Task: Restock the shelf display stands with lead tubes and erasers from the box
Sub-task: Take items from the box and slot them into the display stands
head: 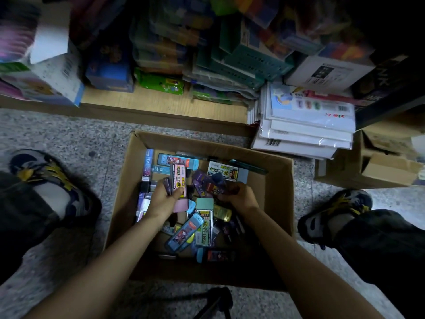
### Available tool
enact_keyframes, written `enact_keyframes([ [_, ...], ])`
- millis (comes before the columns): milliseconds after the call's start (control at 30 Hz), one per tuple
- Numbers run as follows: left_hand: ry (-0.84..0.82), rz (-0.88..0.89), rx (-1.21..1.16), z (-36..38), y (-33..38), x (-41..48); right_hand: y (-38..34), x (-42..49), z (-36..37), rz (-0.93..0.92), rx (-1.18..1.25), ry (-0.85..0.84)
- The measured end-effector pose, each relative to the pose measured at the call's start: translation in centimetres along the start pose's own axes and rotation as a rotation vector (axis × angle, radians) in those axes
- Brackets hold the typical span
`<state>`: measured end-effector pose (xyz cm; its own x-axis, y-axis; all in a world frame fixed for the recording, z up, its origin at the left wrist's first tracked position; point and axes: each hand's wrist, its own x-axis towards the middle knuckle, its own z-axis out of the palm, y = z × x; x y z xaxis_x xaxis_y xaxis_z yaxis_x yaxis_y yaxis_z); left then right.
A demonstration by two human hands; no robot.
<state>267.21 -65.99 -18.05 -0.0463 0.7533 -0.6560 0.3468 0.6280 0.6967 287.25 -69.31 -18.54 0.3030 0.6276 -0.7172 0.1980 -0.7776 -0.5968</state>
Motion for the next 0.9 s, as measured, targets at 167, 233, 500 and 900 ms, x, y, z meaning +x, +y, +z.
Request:
enact_keyframes([
  [167, -0.082, -0.073, -0.229, -0.5, -0.1, -1.1, 0.0, -0.8, -1.7, -0.052, 0.028, 0.056],
  [233, -0.118, -0.109, -0.291, -0.3, 0.1, -1.6, -0.3, -1.5, -2.3, -0.069, 0.103, 0.051],
  [500, -0.15, -0.154, -0.565, 1.9, 3.9, -5.0, -3.6, -5.8, -3.0, -0.119, 0.517, -0.029],
  [900, -0.301, -0.008, -0.748, 1.4, 8.2, -9.3, -5.4, -10.3, -2.5, -0.196, 0.597, -0.295],
])
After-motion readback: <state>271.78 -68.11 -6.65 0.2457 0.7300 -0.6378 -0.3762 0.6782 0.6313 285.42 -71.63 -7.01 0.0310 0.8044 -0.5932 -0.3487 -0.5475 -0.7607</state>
